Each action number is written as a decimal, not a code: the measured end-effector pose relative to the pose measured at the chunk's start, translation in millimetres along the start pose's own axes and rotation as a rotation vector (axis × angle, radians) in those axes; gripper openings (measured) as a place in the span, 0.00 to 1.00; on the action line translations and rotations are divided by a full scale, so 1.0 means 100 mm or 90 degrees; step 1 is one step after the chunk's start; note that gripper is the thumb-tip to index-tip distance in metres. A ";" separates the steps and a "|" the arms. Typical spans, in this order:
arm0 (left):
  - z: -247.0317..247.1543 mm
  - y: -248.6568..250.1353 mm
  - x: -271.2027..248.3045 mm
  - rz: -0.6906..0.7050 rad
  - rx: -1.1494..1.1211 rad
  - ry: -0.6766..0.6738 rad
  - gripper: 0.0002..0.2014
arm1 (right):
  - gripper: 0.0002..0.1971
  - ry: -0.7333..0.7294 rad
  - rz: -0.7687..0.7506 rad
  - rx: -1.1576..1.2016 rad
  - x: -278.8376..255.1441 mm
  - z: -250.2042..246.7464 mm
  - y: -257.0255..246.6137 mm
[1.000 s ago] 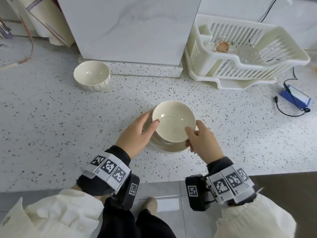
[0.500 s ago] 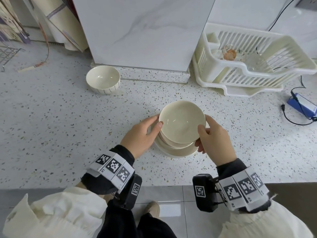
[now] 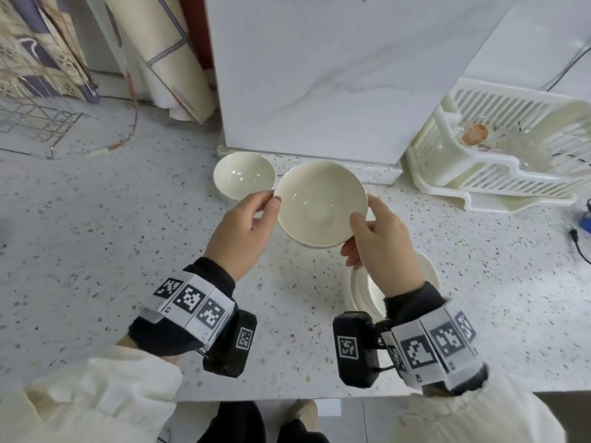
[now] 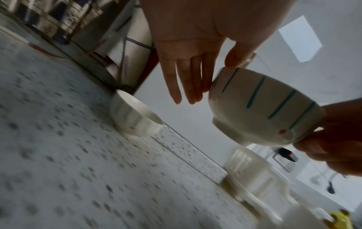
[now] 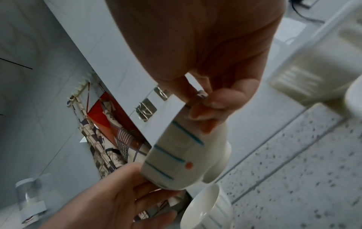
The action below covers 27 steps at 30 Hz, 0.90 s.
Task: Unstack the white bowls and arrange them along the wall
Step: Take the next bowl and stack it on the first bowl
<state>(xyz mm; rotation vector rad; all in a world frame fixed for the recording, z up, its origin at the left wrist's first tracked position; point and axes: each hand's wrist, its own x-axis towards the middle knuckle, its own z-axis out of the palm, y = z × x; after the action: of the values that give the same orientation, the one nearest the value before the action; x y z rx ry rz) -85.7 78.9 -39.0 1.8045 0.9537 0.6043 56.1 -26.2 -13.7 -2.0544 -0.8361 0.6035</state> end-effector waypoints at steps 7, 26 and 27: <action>-0.60 -0.47 0.57 -0.116 -0.012 0.002 0.22 | 0.21 -0.065 0.091 0.068 0.57 0.86 -0.25; -0.71 -0.89 1.15 -0.201 -0.108 -0.096 0.18 | 0.21 -0.068 0.166 0.029 1.20 1.43 -0.21; -0.71 -0.90 1.16 -0.199 -0.103 -0.096 0.18 | 0.21 -0.066 0.162 0.030 1.20 1.44 -0.20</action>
<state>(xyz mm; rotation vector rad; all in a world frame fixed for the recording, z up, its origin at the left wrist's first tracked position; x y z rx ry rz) -103.1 231.1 -94.1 1.4966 1.0261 0.3344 33.8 144.6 -90.6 -2.1180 -0.6150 0.8669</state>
